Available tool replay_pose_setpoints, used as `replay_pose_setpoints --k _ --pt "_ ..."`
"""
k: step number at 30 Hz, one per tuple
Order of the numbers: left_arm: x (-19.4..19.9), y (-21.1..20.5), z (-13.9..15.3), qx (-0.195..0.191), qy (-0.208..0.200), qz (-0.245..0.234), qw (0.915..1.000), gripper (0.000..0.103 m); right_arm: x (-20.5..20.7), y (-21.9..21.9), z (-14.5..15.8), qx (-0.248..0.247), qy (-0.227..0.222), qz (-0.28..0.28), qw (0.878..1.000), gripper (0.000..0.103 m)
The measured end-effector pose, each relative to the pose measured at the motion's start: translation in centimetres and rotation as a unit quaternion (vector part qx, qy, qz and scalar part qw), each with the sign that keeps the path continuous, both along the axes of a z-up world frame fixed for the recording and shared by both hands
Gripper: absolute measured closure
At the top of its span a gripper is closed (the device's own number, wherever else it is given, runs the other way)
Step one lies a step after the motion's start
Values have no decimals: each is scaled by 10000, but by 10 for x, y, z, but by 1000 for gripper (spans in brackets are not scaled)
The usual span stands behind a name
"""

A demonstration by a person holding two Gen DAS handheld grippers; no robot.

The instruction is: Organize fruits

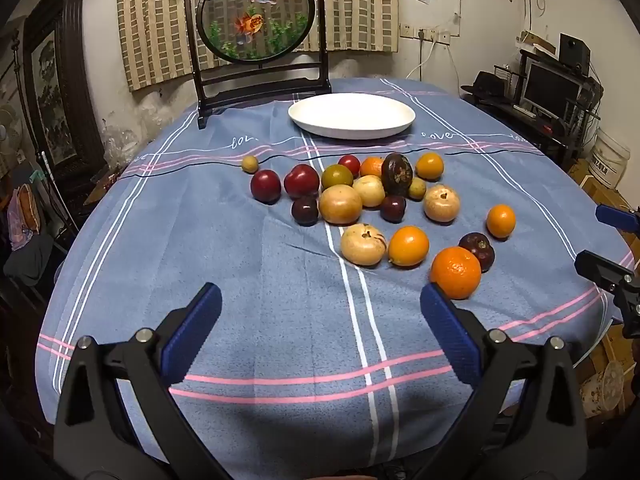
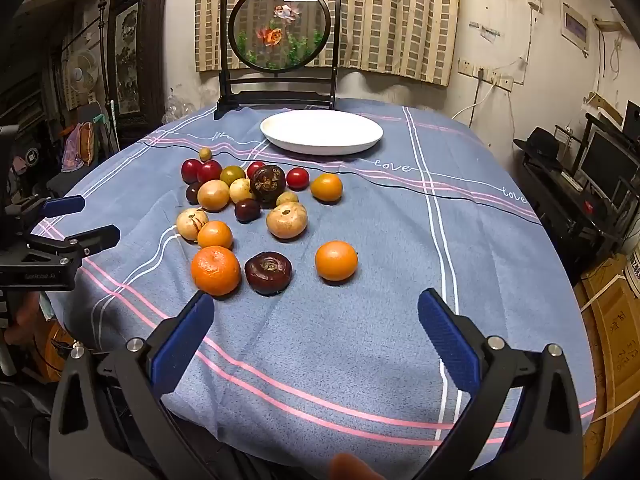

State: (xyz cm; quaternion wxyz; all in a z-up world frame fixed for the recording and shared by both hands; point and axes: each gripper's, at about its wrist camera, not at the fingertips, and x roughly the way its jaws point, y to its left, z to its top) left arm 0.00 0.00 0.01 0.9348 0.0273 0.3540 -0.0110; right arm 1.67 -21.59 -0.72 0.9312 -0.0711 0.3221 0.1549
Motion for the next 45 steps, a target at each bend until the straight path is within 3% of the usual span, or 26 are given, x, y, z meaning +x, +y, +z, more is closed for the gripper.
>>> replay_pose_setpoints --k 45 --pt "7 4 -6 -56 116 12 9999 2 6 5 -8 56 99 75 9999 1"
